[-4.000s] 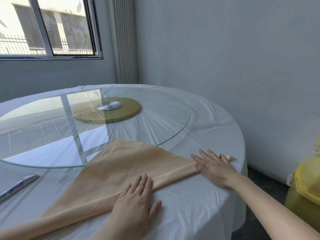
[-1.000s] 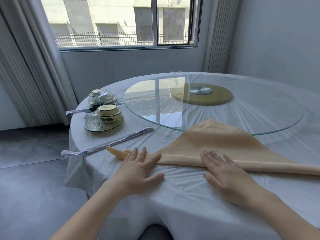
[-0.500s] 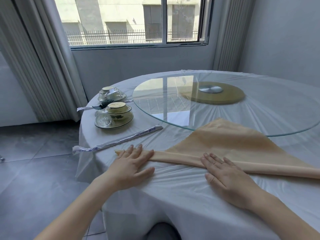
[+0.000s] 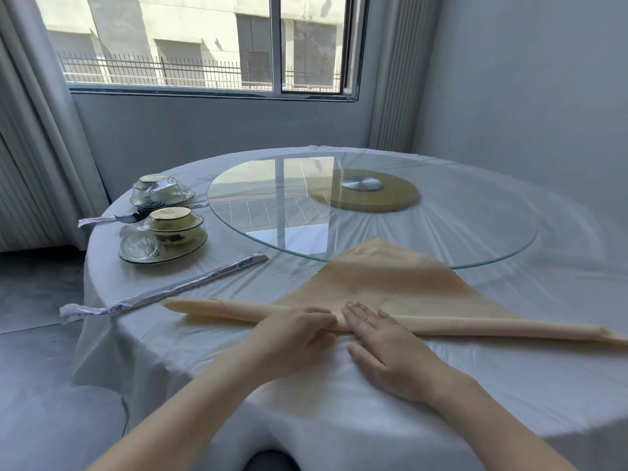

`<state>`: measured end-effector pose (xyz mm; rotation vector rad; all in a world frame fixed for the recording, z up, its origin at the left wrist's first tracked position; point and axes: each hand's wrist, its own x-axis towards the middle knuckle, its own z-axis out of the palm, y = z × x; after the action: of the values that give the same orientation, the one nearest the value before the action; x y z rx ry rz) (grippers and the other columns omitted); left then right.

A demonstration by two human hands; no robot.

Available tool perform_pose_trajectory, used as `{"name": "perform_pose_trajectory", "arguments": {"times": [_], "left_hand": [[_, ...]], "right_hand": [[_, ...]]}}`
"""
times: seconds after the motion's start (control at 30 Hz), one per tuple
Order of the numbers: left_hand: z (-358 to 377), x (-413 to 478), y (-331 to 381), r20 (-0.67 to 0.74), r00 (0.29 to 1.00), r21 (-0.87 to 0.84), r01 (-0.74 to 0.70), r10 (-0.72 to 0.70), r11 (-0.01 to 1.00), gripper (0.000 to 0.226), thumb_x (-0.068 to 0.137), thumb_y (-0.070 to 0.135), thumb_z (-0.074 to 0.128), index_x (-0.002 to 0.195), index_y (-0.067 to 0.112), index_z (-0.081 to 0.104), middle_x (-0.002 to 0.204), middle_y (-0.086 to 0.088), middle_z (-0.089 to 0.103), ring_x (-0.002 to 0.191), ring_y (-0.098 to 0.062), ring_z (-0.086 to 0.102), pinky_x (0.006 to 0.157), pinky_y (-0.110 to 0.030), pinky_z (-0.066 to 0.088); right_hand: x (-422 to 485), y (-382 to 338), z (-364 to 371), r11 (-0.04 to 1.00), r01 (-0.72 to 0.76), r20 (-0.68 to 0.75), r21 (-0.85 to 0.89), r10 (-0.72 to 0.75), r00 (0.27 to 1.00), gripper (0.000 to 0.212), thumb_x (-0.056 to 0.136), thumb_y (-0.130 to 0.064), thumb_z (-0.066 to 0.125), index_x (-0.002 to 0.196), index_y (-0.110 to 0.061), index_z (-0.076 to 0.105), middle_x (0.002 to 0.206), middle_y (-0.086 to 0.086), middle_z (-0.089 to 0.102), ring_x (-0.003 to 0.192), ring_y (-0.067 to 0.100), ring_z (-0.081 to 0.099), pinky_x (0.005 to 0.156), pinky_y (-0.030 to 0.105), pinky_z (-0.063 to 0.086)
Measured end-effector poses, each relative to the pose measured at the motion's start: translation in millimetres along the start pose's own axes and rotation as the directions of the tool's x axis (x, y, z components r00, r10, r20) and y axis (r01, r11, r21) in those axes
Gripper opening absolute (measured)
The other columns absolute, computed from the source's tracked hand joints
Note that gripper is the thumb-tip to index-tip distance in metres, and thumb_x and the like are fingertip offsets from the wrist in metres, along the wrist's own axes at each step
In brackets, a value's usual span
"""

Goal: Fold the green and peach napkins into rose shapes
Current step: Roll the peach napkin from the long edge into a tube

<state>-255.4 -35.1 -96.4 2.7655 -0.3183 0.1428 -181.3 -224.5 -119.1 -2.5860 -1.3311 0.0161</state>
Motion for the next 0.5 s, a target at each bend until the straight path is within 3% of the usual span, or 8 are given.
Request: {"name": "perform_pose_trajectory", "arguments": {"times": [0.1,0.2,0.27,0.4,0.5], "left_hand": [[6,4,-4,-0.047,0.999,0.049,-0.012,0.015,0.999,0.042,0.082,0.036,0.039,0.113,0.022,0.064,0.125,0.006,0.06,0.112,-0.016,0.056,0.089,-0.031,0.046],[9,10,-8,-0.139,0.99,0.029,0.016,-0.012,0.999,0.048,0.08,0.048,0.034,0.103,0.025,0.069,0.112,0.009,0.066,0.103,-0.015,0.06,0.084,-0.029,0.048],[11,14,-10,-0.185,0.983,0.032,0.028,-0.022,0.999,0.046,0.078,0.051,0.036,0.096,0.026,0.07,0.099,0.01,0.068,0.095,-0.015,0.06,0.079,-0.029,0.048],[10,21,-12,-0.219,0.976,0.059,0.022,-0.009,0.998,0.046,0.076,0.055,0.034,0.09,0.029,0.07,0.086,0.01,0.066,0.085,-0.015,0.061,0.069,-0.03,0.05],[7,22,-11,-0.214,0.977,0.109,0.012,0.012,0.994,0.041,0.082,0.05,0.033,0.085,0.029,0.068,0.079,0.009,0.064,0.079,-0.018,0.06,0.061,-0.031,0.046]], "right_hand": [[-22,27,-11,0.99,-0.003,-0.147,0.138,0.023,0.989,0.071,0.083,-0.056,0.025,0.142,-0.018,0.036,0.143,-0.015,0.025,0.133,-0.011,0.014,0.108,0.004,0.006],[-51,66,-18,0.976,-0.095,-0.323,0.197,0.156,0.933,0.042,0.086,-0.032,0.059,0.125,-0.016,0.059,0.132,-0.014,0.044,0.126,-0.005,0.036,0.102,-0.001,0.016],[-64,87,-19,0.974,-0.146,-0.378,0.171,0.202,0.904,0.034,0.082,-0.017,0.071,0.115,-0.018,0.067,0.125,-0.016,0.05,0.122,-0.001,0.045,0.101,0.0,0.022],[-69,101,-19,0.984,-0.165,-0.493,0.071,0.179,0.851,0.02,0.075,-0.016,0.076,0.095,-0.019,0.075,0.11,-0.005,0.069,0.105,0.009,0.061,0.089,0.016,0.04],[-69,100,-24,0.989,-0.143,-0.502,0.044,0.146,0.853,0.015,0.077,-0.026,0.065,0.085,-0.017,0.074,0.097,-0.006,0.07,0.093,0.004,0.056,0.079,0.016,0.043]]}}
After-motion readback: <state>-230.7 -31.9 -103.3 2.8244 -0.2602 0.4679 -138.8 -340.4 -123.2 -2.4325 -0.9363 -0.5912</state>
